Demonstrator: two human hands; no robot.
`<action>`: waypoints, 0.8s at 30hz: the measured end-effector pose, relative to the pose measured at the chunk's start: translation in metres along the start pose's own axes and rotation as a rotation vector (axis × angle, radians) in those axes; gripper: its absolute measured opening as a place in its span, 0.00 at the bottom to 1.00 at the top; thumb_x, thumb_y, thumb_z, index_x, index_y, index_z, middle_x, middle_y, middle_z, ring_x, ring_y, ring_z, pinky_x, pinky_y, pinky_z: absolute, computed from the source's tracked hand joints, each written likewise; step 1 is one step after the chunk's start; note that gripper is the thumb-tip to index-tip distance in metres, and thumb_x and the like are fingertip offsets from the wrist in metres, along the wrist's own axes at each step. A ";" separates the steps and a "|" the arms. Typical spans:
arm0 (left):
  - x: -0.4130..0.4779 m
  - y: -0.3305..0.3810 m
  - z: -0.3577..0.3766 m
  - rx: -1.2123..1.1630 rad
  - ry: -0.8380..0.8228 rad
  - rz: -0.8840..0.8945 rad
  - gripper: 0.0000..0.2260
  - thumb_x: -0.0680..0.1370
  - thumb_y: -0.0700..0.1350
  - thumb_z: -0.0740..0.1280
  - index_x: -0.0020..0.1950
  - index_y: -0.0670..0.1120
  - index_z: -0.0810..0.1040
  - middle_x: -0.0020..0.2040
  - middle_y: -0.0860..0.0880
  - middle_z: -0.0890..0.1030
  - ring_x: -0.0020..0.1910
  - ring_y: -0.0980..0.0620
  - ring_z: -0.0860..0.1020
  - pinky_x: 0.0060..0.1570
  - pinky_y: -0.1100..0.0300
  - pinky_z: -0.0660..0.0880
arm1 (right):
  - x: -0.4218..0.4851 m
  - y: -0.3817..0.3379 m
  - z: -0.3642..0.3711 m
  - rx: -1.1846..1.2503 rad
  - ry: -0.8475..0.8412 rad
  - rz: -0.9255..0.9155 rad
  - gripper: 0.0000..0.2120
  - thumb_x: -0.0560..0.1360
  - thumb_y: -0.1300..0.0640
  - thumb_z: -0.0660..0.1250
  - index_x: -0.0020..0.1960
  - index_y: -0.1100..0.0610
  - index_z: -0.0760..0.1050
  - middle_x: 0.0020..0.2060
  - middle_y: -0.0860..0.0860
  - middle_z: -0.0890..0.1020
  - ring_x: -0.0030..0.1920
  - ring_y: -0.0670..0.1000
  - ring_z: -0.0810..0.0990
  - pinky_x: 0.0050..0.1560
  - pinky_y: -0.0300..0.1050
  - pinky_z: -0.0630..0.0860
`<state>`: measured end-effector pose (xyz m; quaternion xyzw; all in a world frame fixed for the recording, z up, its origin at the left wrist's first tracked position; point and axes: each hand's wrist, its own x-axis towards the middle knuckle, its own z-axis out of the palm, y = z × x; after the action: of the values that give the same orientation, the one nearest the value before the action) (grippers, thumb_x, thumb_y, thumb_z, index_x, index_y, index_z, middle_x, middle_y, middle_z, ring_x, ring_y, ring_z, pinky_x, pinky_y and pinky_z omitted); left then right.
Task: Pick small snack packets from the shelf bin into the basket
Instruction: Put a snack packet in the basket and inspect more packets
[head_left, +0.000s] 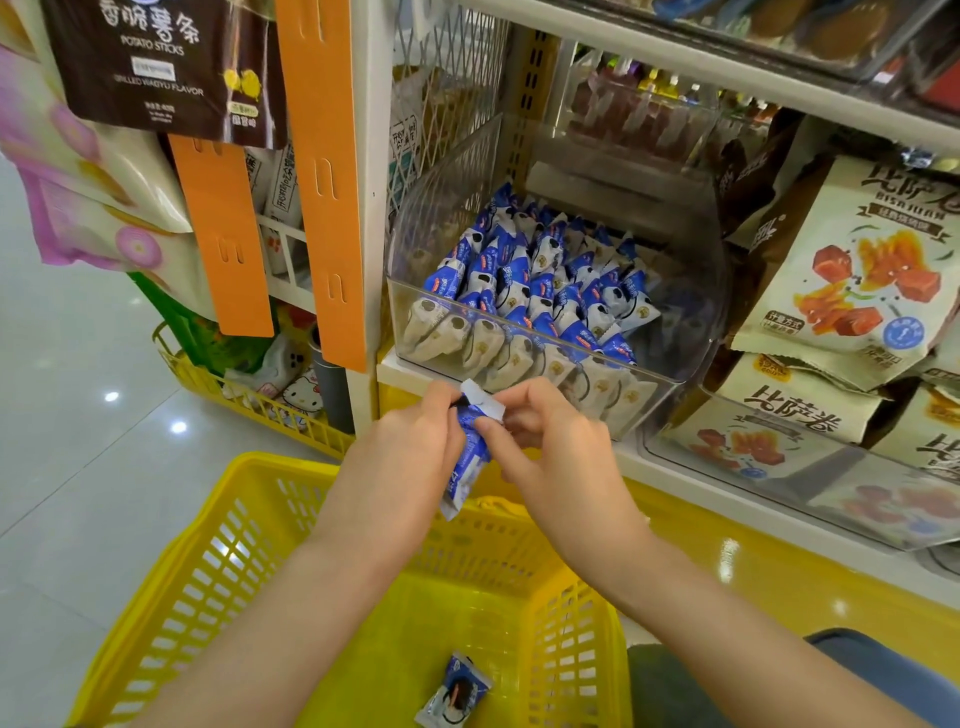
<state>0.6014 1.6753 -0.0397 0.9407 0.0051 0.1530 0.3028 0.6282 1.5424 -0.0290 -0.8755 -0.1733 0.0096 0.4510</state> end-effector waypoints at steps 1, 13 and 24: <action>0.000 0.000 0.000 -0.007 0.020 -0.005 0.10 0.80 0.46 0.56 0.57 0.45 0.73 0.37 0.45 0.79 0.36 0.46 0.77 0.33 0.50 0.74 | 0.001 -0.001 0.003 0.087 -0.033 0.053 0.06 0.75 0.51 0.66 0.50 0.47 0.70 0.44 0.43 0.82 0.43 0.40 0.81 0.43 0.44 0.80; 0.006 -0.004 -0.001 -0.228 0.127 -0.073 0.08 0.79 0.42 0.60 0.52 0.45 0.79 0.30 0.60 0.73 0.33 0.64 0.75 0.30 0.73 0.67 | 0.009 -0.005 0.007 0.496 -0.235 0.207 0.06 0.78 0.59 0.61 0.52 0.50 0.67 0.46 0.51 0.82 0.40 0.46 0.80 0.41 0.39 0.79; 0.004 -0.006 0.006 -0.351 -0.040 -0.076 0.19 0.77 0.36 0.60 0.66 0.50 0.73 0.46 0.56 0.80 0.38 0.66 0.77 0.35 0.76 0.70 | 0.015 0.002 0.001 0.342 -0.149 0.189 0.10 0.79 0.57 0.59 0.59 0.57 0.68 0.49 0.55 0.81 0.42 0.48 0.81 0.45 0.45 0.80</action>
<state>0.6070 1.6770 -0.0463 0.8755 0.0076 0.1211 0.4677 0.6425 1.5465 -0.0293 -0.7953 -0.1191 0.1458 0.5762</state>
